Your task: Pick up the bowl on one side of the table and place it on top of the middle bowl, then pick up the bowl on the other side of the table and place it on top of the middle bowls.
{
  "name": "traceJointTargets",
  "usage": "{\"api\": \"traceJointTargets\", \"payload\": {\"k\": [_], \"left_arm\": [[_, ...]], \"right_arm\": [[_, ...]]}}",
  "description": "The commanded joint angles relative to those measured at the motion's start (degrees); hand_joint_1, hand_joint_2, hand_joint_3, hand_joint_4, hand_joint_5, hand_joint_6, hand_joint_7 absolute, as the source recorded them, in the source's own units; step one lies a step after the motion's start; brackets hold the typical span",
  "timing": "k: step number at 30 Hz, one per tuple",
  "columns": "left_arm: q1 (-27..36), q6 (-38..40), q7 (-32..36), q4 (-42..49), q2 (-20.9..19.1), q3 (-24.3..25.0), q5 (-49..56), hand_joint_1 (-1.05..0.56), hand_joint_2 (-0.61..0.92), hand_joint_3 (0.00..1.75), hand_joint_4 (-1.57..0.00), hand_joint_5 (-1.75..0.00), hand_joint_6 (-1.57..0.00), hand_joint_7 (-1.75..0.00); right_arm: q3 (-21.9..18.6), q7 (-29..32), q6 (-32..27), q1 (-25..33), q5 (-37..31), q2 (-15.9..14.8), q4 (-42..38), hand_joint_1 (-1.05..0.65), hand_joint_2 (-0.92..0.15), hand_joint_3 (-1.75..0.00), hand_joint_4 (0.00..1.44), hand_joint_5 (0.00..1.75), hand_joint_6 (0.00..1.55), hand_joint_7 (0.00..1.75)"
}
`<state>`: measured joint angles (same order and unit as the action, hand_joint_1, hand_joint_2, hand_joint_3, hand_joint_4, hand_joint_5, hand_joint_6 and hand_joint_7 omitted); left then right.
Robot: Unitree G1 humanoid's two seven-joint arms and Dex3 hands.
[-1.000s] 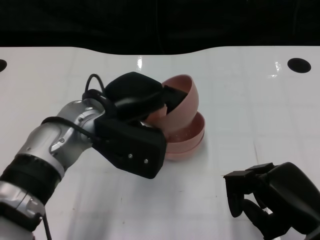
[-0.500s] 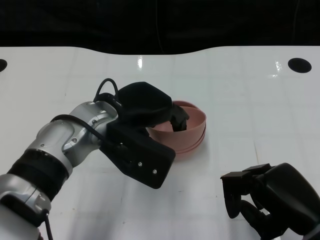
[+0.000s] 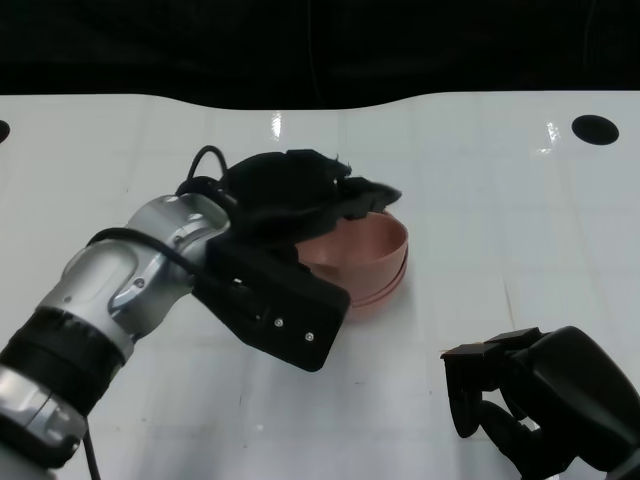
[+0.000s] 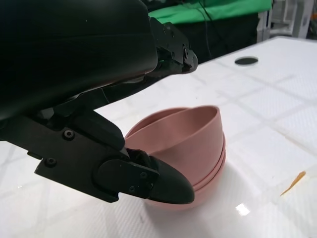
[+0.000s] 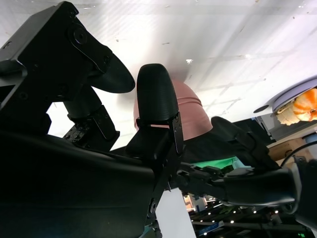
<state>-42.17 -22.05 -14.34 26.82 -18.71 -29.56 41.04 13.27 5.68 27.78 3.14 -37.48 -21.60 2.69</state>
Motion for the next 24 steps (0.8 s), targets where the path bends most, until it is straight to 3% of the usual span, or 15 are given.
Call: {"api": "traceJointTargets", "payload": {"k": [1, 8, 10, 12, 15, 21, 24], "left_arm": [[2.9, -0.6, -0.2, -4.1, -2.7, 3.5, -3.7, -0.88, 0.92, 0.26, -0.06, -0.08, -0.08, -0.03], [11.3, -4.4, 0.2, -10.3, -5.4, 10.8, -13.8, -0.56, 0.92, 0.19, -0.30, -0.30, -0.32, -0.11], [14.2, -5.5, 0.1, -12.1, -5.8, 12.9, -17.0, -0.52, 0.92, 0.17, -0.32, -0.37, -0.36, -0.11], [17.2, -6.1, -0.6, -13.9, -6.2, 15.1, -20.5, -0.48, 0.92, 0.17, -0.29, -0.61, -0.45, -0.10], [21.1, -8.4, -1.1, -14.5, -6.5, 17.8, -25.5, -0.44, 0.92, 0.19, -0.36, -0.77, -0.55, -0.13], [30.4, -7.4, -4.1, -16.8, -4.7, 23.0, -39.5, -0.36, 0.92, 0.19, -0.52, -1.07, -0.74, -0.19], [34.5, -7.8, -5.6, -18.1, -4.5, 24.7, -43.2, -0.35, 0.92, 0.22, -0.54, -1.12, -0.78, -0.22]], "right_arm": [[-0.7, 0.0, -0.1, 0.3, 0.6, -0.7, -0.1, -0.09, -0.20, -1.55, 0.99, 1.75, 0.83, 1.62], [-0.8, 0.3, 0.3, -0.1, 0.4, -0.7, -0.5, -0.10, -0.19, -1.54, 0.98, 1.75, 0.83, 1.62], [-0.8, 0.2, 0.2, -0.2, 0.6, -0.6, -0.6, -0.10, -0.19, -1.53, 0.98, 1.75, 0.83, 1.62], [-0.7, -0.1, -0.1, -0.1, 0.8, -0.5, -0.6, -0.10, -0.19, -1.54, 0.98, 1.75, 0.83, 1.62], [-0.7, -0.3, -0.2, -0.2, 1.2, -0.4, -0.8, -0.10, -0.19, -1.54, 0.98, 1.75, 0.83, 1.62], [-0.5, -0.6, -0.5, -0.3, 1.5, -0.2, -0.7, -0.11, -0.19, -1.54, 0.98, 1.75, 0.83, 1.62], [-0.4, -0.4, -0.5, -0.4, 1.2, -0.2, -0.6, -0.09, -0.18, -1.54, 0.99, 1.75, 0.83, 1.61]]}}
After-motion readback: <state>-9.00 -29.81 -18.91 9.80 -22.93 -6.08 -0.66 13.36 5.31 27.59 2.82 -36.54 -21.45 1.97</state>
